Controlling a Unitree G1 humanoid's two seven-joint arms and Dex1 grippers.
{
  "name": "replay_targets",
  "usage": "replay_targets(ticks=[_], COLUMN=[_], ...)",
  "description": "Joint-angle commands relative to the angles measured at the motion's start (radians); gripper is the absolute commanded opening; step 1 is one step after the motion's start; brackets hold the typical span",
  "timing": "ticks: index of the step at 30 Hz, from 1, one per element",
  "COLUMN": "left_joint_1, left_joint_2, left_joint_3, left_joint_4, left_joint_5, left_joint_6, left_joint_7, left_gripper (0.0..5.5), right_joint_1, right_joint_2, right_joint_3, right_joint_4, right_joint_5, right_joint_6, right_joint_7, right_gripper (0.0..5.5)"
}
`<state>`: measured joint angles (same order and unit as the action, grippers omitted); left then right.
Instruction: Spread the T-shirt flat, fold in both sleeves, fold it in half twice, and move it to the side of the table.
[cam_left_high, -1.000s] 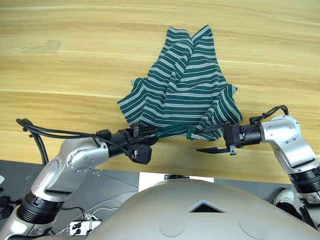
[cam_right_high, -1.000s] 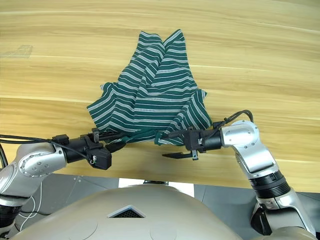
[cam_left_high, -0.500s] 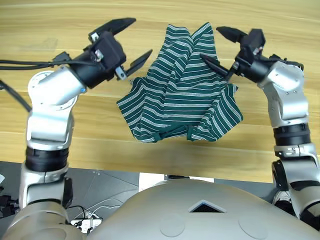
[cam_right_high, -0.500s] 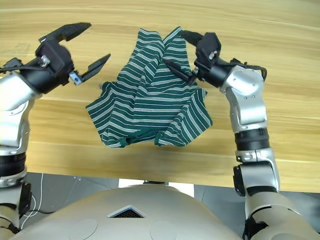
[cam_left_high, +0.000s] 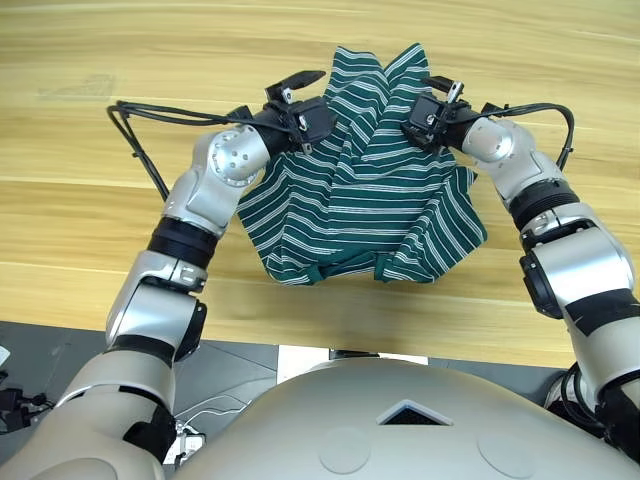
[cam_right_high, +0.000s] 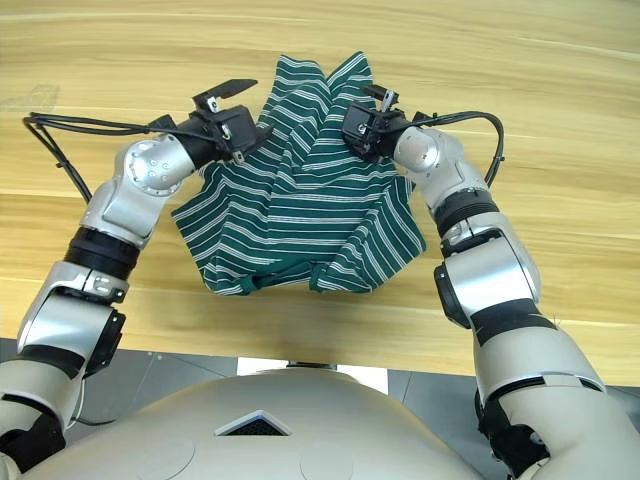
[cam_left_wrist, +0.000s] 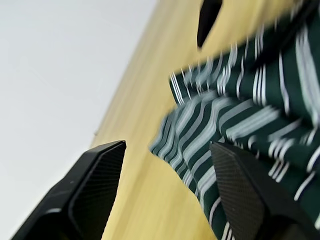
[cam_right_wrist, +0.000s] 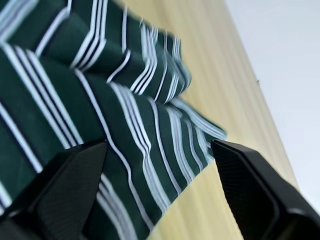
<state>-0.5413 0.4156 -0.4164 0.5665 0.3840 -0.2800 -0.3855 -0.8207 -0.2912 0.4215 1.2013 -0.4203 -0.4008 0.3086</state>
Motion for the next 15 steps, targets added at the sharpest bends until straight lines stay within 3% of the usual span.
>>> replay_targets(ticks=[1, 8, 15], left_joint_1=[-0.097, -0.118, -0.032], left_joint_2=[-0.063, -0.093, 0.056], left_joint_3=[-0.042, -0.067, -0.052], left_joint_4=[0.309, 0.587, 0.495], left_joint_5=[0.079, 0.127, 0.123], left_joint_6=[-0.054, -0.124, -0.218], left_joint_7=[0.102, 0.218, 0.218], left_gripper=[3.13, 3.13, 3.13], right_joint_1=[-0.010, 0.010, 0.025], right_joint_2=[0.011, -0.001, -0.042], right_joint_3=[0.009, -0.012, -0.041], right_joint_4=[0.055, 0.051, 0.034], right_joint_5=[-0.031, -0.019, -0.012], right_joint_6=[-0.004, -0.038, -0.042], right_joint_7=[-0.011, -0.015, -0.010], right_gripper=[3.85, 3.85, 3.85])
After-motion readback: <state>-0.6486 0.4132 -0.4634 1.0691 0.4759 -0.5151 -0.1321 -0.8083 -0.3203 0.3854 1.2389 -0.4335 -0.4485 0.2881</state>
